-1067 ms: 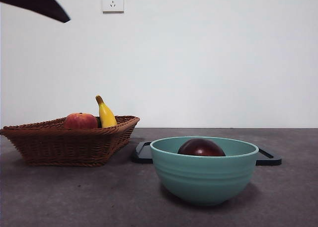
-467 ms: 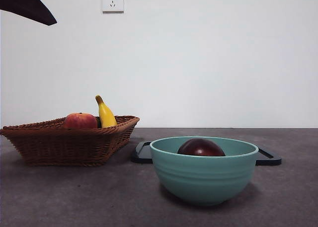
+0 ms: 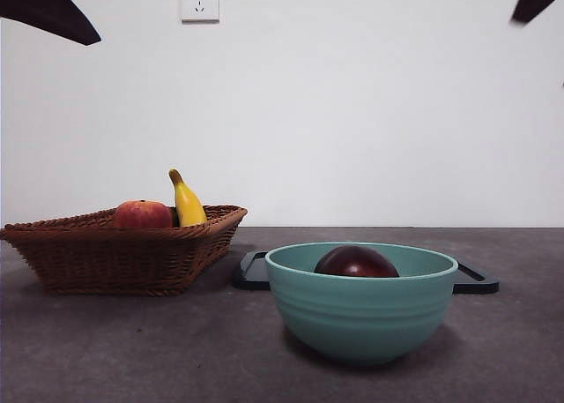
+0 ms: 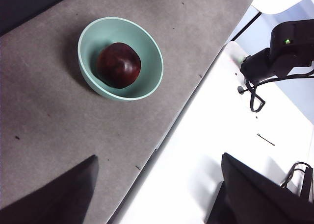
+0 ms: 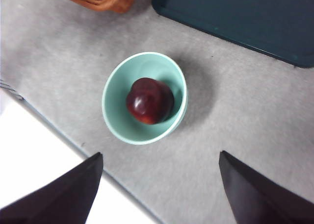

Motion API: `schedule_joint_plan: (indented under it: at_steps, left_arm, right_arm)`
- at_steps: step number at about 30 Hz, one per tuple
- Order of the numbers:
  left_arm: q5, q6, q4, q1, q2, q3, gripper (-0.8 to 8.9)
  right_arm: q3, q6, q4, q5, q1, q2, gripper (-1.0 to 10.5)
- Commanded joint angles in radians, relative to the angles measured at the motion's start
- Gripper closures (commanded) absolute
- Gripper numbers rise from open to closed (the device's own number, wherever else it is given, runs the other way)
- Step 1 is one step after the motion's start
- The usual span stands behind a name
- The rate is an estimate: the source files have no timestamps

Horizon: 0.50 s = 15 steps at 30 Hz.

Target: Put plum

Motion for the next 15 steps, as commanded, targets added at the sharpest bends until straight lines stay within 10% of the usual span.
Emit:
schedule_joint_plan:
  at_steps: [1, 15]
  left_arm:
    - [0.004, 0.019, 0.005, -0.006, 0.006, 0.008, 4.11]
    - [0.004, 0.019, 0.023, -0.006, 0.006, 0.008, 4.11]
  right_arm:
    - [-0.021, 0.054, 0.063, 0.027, 0.041, 0.051, 5.7]
    - [-0.203, 0.195, 0.480, 0.225, 0.235, 0.246, 5.7]
